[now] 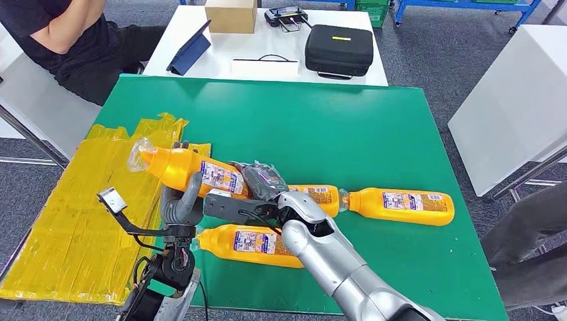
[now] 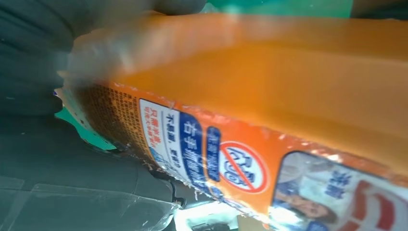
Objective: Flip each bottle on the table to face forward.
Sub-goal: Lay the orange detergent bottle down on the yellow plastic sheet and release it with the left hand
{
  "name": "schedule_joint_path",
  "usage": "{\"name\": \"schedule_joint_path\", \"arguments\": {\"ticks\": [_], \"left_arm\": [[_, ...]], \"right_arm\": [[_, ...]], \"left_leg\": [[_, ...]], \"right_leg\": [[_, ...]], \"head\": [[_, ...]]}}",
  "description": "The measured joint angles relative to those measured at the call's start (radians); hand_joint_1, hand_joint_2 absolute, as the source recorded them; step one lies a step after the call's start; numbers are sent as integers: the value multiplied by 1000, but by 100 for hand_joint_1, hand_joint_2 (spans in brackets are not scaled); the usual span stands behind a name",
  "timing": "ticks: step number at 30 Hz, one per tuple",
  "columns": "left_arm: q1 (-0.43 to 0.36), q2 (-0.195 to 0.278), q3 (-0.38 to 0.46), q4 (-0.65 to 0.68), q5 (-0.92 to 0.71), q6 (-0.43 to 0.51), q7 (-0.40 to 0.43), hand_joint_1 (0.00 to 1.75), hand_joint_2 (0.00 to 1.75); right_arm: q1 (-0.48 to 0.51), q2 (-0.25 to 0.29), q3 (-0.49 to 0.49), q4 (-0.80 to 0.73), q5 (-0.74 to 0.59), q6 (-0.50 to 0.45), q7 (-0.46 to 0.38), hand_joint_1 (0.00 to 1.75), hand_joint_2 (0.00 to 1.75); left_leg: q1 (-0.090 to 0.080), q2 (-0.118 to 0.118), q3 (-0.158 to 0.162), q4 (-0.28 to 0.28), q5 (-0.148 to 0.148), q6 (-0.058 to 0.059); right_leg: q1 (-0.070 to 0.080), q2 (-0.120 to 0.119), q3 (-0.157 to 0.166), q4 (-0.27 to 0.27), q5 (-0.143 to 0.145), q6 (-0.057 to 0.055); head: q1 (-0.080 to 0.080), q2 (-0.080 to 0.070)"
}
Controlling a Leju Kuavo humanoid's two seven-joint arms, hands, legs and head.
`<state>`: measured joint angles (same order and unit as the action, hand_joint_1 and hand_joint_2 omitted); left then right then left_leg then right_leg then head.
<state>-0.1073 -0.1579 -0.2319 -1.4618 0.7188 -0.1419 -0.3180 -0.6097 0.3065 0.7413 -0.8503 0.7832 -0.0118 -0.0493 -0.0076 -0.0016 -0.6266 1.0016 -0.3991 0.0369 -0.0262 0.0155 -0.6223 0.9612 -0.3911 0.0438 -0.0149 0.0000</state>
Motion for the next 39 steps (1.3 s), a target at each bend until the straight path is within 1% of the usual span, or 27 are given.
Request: {"name": "schedule_joint_path", "arguments": {"ticks": [2, 3, 4, 10, 26, 28, 30, 32, 36, 39], "left_arm": [[5, 0, 2, 0, 18, -1, 7, 133, 175], [7, 0, 3, -1, 21, 0, 6, 172, 175], [11, 0, 4, -2, 21, 1, 4, 175, 175], [28, 0, 15, -14, 14, 5, -4, 175, 175], [65, 0, 32, -69, -15, 28, -27, 175, 175], [67, 0, 32, -73, -19, 31, -31, 175, 175], [70, 0, 32, -82, -31, 39, -36, 175, 175], [74, 1, 34, -96, -51, 51, -43, 175, 175], [88, 4, 44, -139, -136, 85, -68, 175, 175], [93, 6, 68, -187, -259, 134, -103, 175, 175]], "right_arm": [[-8, 8, 16, 11, 4, 0, 10, 175, 175], [-10, 10, 22, 12, 4, 0, 15, 175, 175], [-11, 12, 28, 12, 7, 0, 21, 175, 175], [-8, 17, 51, 4, 20, 3, 34, 175, 175], [16, 33, 53, -22, 43, 19, 31, 175, 175], [17, 33, 53, -24, 45, 20, 30, 89, 175], [20, 33, 52, -30, 52, 21, 30, 2, 87], [28, 32, 50, -40, 63, 22, 35, 0, 0], [52, 20, 33, -80, 75, 13, 59, 0, 0], [89, -3, -4, -128, 82, -11, 70, 0, 0]], "left_leg": [[0, 0, 0, 0, 0, 0], [0, 0, 0, 0, 0, 0], [0, 0, 0, 0, 0, 0], [0, 1, -1, 0, 0, 0], [0, 1, -2, 0, 0, 0], [0, 1, -2, 0, 0, 0], [0, 1, -2, 0, 0, 0], [0, 1, -2, 0, 0, 0], [0, 2, -2, 0, 0, 0], [0, 1, -3, 0, 0, 0]], "right_leg": [[0, 0, 0, 0, 0, 0], [0, 0, 0, 0, 0, 0], [0, 0, 0, 0, 0, 0], [0, 1, -1, 0, 0, 0], [0, 1, -2, 0, 1, -1], [0, 1, -3, 0, 1, -2], [0, 1, -3, 0, 1, -2], [0, 1, -3, 0, 1, -2], [0, 1, -3, 0, 1, -2], [0, 0, -3, 0, 1, -2]], "head": [[0, 0], [0, 0], [0, 0], [0, 0], [0, 0], [0, 0], [0, 0], [0, 0], [0, 0], [0, 0]]}}
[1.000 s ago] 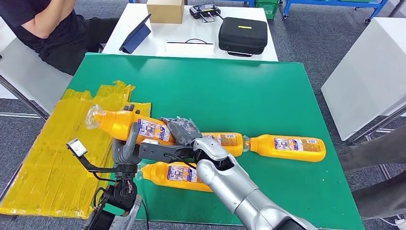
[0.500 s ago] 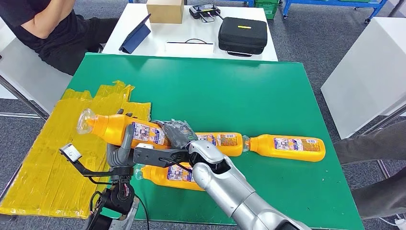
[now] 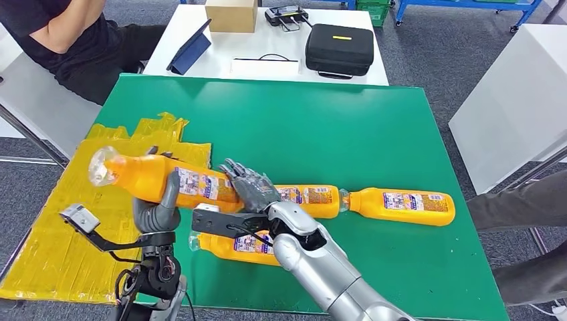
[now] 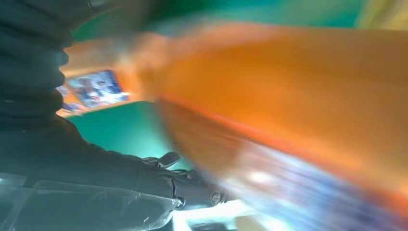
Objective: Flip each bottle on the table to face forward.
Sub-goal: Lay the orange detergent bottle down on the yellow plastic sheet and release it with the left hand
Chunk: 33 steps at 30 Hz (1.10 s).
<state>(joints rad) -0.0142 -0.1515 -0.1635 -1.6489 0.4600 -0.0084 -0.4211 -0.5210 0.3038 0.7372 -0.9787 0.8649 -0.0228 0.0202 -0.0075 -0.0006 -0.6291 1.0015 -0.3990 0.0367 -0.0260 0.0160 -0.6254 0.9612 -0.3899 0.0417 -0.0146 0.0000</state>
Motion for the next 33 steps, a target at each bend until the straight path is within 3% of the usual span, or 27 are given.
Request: {"name": "schedule_joint_path", "arguments": {"ticks": [6, 11, 20, 26, 30, 33], "left_arm": [[2, 13, 142, -30, -451, 164, -15, 175, 175], [-49, 50, 242, 59, -627, 233, -2, 175, 175], [-77, 64, 283, 120, -684, 262, 4, 175, 175], [-121, 96, 277, 196, -1098, 418, 105, 175, 175], [-168, 125, 248, 312, -1332, 425, 175, 175, 175], [-181, 138, 228, 408, -1372, 382, 191, 175, 175]], "right_arm": [[110, -73, -99, -230, 56, -1, 11, 0, 0], [176, -108, -123, -368, 67, 6, 10, 0, 0], [203, -135, -127, -442, 68, 10, 8, 0, 0], [225, -151, -127, -500, 58, 59, 10, 0, 0], [258, -172, -118, -554, 55, 107, 8, 0, 175], [282, -194, -93, -563, 89, 121, -4, 0, 175]], "left_leg": [[0, 0, 0, 0, 0, 0], [0, 1, 0, 0, 1, -1], [0, 1, -1, 0, 1, -1], [1, 0, -1, 0, 1, -1], [1, 0, 0, 0, 1, -1], [1, 1, -1, 0, 1, -1]], "right_leg": [[0, 0, -1, 0, 0, 0], [1, 0, -1, 0, 0, 0], [1, 0, -1, 0, 0, -1], [1, 0, -1, 0, 0, -1], [1, 0, -1, 0, 0, -1], [1, 0, -1, 0, 0, -1]], "head": [[0, 0], [0, 0], [0, 0], [0, 0], [0, 0], [0, 0]]}}
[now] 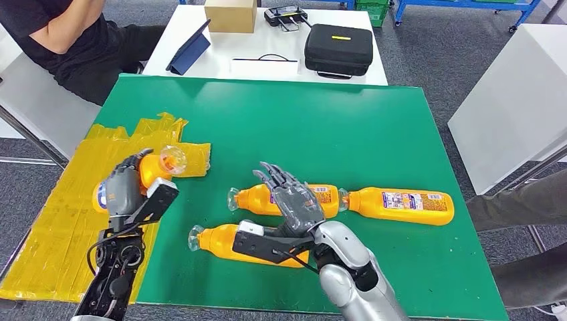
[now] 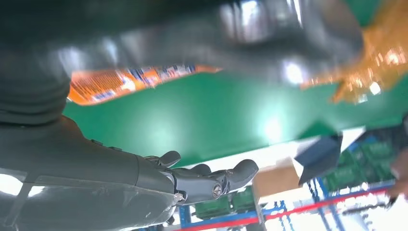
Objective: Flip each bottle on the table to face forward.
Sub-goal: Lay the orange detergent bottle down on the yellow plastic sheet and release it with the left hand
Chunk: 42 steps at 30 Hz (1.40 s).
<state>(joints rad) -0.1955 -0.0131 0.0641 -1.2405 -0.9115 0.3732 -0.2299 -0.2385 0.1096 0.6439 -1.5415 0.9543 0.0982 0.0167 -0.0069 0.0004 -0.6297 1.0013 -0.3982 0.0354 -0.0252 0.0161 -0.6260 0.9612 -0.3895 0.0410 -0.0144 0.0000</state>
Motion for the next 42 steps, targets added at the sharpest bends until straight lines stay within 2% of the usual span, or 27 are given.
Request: {"name": "schedule_joint_path", "arguments": {"ticks": [4, 8, 10, 17, 21, 22, 24, 26, 28, 33, 36, 38, 42], "left_arm": [[8, 20, -42, 118, -144, 50, 37, 175, 175], [14, 36, -106, 214, -419, 95, 159, 175, 175], [6, 39, -142, 277, -513, 99, 193, 175, 175], [-106, 38, -198, 487, -524, 112, 201, 173, 175], [-151, 39, -191, 565, -432, 169, 180, 136, 175], [-156, 39, -184, 577, -402, 189, 171, 136, 175], [-165, 39, -169, 591, -356, 214, 157, 68, 175], [-172, 39, -158, 602, -336, 224, 151, 0, 87], [-175, 38, -147, 609, -318, 236, 147, 0, 0], [-177, 30, -116, 611, -220, 267, 114, 0, 0], [-175, 26, -101, 610, -162, 250, 90, 0, 0], [-176, 21, -89, 600, -101, 203, 67, 0, 0], [-170, -1, -65, 518, 104, 14, 10, 0, 0]], "right_arm": [[25, -29, 40, 22, 2, -1, -31, 0, 175], [23, -48, 71, 73, -12, 1, -44, 0, 175], [17, -52, 83, 105, -12, 3, -38, 0, 175], [4, -53, 95, 191, 1, 7, 10, 0, 175], [-2, -53, 95, 229, 2, 7, 16, 0, 175], [-5, -53, 96, 237, 1, 7, 17, 0, 175], [-8, -53, 96, 253, -2, 7, 20, 0, 175], [-11, -53, 97, 264, -3, 7, 21, 0, 175], [-15, -53, 98, 274, -5, 7, 24, 0, 175], [-30, -53, 99, 307, -18, 6, 43, 0, 175], [-30, -54, 101, 323, -22, 6, 53, 0, 175], [-33, -54, 101, 333, -27, 10, 60, 0, 175], [-51, -54, 102, 368, -41, 16, 65, 0, 175]], "left_leg": [[0, 0, 0, 0, 0, 0], [0, -1, -1, 0, 0, 0], [0, -1, -1, 0, 0, 0], [0, -10, 4, -1, 2, 0], [0, -9, 6, -1, 4, -2], [0, -8, 6, -1, 4, -2], [0, -6, 6, -1, 5, -2], [0, -5, 6, -1, 6, -3], [1, -4, 5, -1, 6, -4], [2, -5, 5, -1, 6, -4], [2, -5, 4, -1, 7, -3], [1, -5, 3, -1, 7, -3], [1, -6, 5, -1, 7, -3]], "right_leg": [[0, 0, 0, 0, 0, 0], [0, 0, 0, 0, 0, 0], [0, 0, 0, 0, 0, 0], [0, -9, 8, 0, -2, -2], [0, -8, 9, 0, -1, -4], [0, -8, 8, 0, 1, -4], [0, -6, 7, 0, 3, -5], [1, -5, 6, 0, 5, -3], [1, -5, 6, 0, 5, -3], [2, -5, 5, 0, 5, -3], [2, -5, 4, 0, 5, -3], [2, -5, 4, 0, 5, -3], [1, -5, 6, 0, 4, -4]], "head": [[0, 0], [0, 0], [0, 0], [0, 0], [0, 0], [0, 0], [0, 0], [0, 0], [0, 0], [0, 0], [0, 0], [0, 0], [0, 0]]}}
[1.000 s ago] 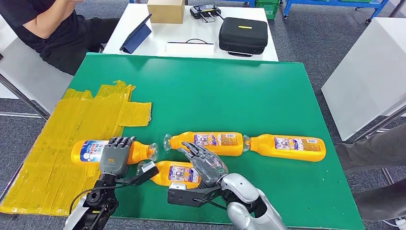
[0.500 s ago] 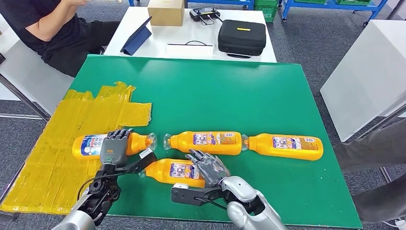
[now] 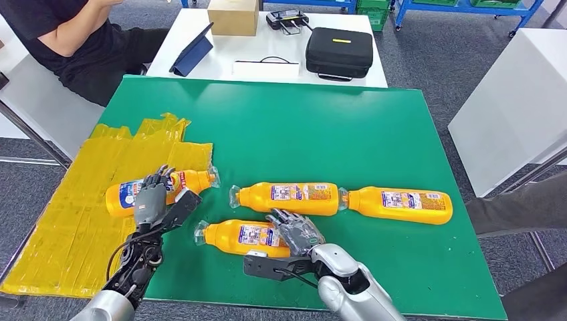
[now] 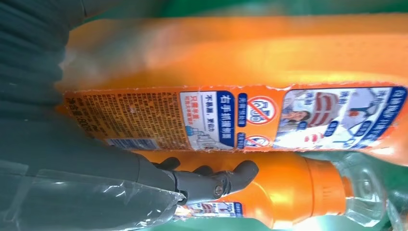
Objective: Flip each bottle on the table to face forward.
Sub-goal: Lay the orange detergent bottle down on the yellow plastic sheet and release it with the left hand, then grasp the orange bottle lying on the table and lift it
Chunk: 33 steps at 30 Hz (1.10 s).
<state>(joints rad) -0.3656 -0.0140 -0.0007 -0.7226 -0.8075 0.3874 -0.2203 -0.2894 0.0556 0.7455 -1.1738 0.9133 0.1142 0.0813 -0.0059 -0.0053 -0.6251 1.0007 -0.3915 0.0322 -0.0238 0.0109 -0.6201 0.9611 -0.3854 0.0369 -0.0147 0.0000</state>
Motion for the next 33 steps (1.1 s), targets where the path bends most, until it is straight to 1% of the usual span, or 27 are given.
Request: {"name": "schedule_joint_path", "arguments": {"ticks": [2, 4, 7, 10, 14, 17, 22, 25, 33], "left_arm": [[21, -10, 0, -75, 89, -70, -10, 0, 0], [51, -17, -5, -158, 173, -113, -12, 0, 0], [93, -23, -21, -271, 260, -141, -12, 0, 0], [115, -27, -33, -347, 301, -155, -15, 0, 0], [121, -27, -51, -407, 390, -170, -41, 0, 0], [118, -27, -66, -434, 454, -162, -58, 0, 0], [114, -26, -78, -455, 509, -145, -70, 0, 0], [113, -26, -82, -460, 514, -144, -76, 0, 0], [112, -26, -87, -463, 537, -130, -82, 0, 0]], "right_arm": [[-8, 0, 0, 18, -2, -1, 0, 0, 175], [-13, 1, 0, 35, -2, 2, -1, 0, 175], [-21, 1, 5, 55, 0, 11, -2, 0, 175], [-32, 2, 16, 70, 1, 26, 2, 0, 175], [-67, 0, 48, 101, -6, 96, 3, 175, 175], [-92, -2, 88, 125, -23, 133, -8, 175, 175], [-130, -8, 153, 153, -37, 146, -13, 175, 175], [-142, -10, 172, 164, -38, 146, -14, 175, 175], [-158, -15, 203, 177, -38, 150, -18, 175, 175]], "left_leg": [[0, 1, 0, 0, 0, 0], [0, 1, 1, 0, 0, 0], [0, 2, 0, 0, 0, 0], [1, 3, 0, 0, 0, 0], [1, 6, 2, 0, -1, -1], [1, 9, 4, 0, -1, -2], [2, 14, 7, 0, -2, -3], [2, 15, 7, 0, -2, -3], [3, 16, 7, 0, -3, -4]], "right_leg": [[0, 0, 0, 0, 0, 0], [0, 1, -1, 0, 0, 0], [0, 1, -1, 0, 2, 0], [1, 2, -2, 0, 2, 0], [1, 5, -2, 0, 1, -1], [2, 8, -1, 0, 1, -2], [2, 14, 0, 0, 2, -4], [3, 15, 0, 0, 3, -5], [3, 16, 0, 0, 4, -4]], "head": [[0, 0], [0, 0], [0, 0], [0, 0], [0, 0], [0, 0], [0, 0], [0, 0], [0, 0]]}}
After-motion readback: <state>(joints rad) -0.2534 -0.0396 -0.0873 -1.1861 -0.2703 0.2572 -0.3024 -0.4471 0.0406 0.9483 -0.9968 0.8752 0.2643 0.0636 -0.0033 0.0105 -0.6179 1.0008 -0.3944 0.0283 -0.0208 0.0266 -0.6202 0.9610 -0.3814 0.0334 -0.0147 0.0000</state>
